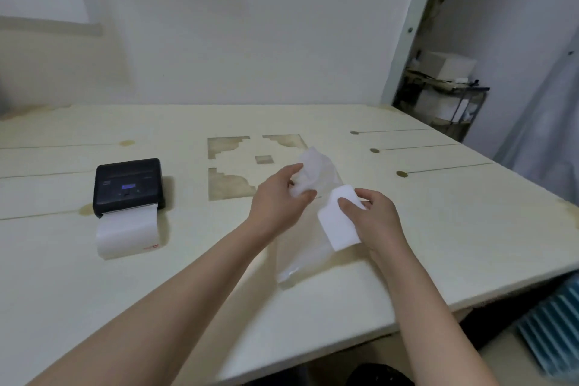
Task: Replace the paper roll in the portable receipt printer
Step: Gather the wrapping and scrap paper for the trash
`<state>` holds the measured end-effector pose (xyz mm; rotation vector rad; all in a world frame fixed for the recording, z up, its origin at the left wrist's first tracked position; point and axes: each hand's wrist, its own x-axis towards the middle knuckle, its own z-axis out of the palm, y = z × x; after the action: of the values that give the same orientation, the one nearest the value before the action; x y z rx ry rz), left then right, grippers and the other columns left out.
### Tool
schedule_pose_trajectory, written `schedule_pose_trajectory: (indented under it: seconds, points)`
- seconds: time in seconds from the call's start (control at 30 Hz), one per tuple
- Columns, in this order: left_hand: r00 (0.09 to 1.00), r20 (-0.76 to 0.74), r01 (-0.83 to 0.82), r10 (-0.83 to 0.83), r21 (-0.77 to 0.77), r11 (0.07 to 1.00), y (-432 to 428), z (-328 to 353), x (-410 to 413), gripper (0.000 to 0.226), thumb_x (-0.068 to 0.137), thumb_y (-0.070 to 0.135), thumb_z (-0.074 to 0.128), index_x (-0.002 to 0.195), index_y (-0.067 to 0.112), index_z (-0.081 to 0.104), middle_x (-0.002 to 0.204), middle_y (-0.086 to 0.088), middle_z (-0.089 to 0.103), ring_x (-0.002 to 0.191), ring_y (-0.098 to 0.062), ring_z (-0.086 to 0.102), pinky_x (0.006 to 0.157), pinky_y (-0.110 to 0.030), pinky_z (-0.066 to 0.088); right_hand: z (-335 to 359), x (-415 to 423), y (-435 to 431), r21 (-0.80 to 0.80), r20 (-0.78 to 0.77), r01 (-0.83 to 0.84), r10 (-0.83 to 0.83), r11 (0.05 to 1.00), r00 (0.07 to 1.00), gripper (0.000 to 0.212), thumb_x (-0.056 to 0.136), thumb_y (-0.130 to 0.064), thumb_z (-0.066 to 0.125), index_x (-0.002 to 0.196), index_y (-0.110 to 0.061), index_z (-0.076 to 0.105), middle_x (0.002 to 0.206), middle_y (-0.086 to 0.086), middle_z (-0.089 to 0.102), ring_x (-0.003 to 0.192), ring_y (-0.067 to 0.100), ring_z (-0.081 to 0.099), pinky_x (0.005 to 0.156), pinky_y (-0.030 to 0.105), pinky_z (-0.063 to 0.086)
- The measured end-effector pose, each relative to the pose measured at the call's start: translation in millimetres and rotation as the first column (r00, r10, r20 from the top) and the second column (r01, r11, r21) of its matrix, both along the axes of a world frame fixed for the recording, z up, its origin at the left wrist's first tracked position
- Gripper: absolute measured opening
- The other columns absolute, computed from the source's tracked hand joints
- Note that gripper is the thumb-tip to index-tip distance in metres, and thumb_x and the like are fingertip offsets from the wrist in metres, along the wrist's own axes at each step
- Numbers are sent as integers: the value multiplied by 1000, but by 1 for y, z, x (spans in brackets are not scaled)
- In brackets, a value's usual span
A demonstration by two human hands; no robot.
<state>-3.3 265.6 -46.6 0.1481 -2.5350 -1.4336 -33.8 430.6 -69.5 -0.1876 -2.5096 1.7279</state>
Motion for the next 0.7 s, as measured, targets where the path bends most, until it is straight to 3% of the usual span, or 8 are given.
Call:
schedule_pose_trajectory:
  seconds: [0.23,0.47,0.6,0.7]
  points:
    - [970,-104,204,-222,-162,965,109,1,33,53,89,34,62,140,31,48,125,-1,60,114,-18,58,91,-28,43,-1,62,100,-50,-78,111,-115,993,990,17,87,-25,67,102,-18,66,99,-4,69,92,16,66,76,32,53]
    - [887,-136,377,-442,-339,862,207,-53,78,52,89,37,57,140,34,48,110,-1,58,95,-22,62,77,-31,49,-50,116,182,-89,-25,231,-234,969,972,12,88,-23,67,97,-14,66,90,-2,68,80,12,61,60,24,43]
    - [836,-204,336,-509,-543,770,231,-97,91,48,83,26,58,131,30,59,100,-2,64,84,-23,63,70,-34,46,-103,126,211,-58,87,314,-308,948,947,9,86,-18,64,93,-12,68,92,6,72,85,24,67,70,37,54]
    - [822,-112,401,-559,-584,706,239,-141,93,49,82,26,59,130,28,59,106,-3,66,90,-24,65,71,-35,47,-152,130,225,-13,200,332,-323,943,925,9,85,-14,62,90,-12,69,90,8,72,87,28,68,72,39,55]
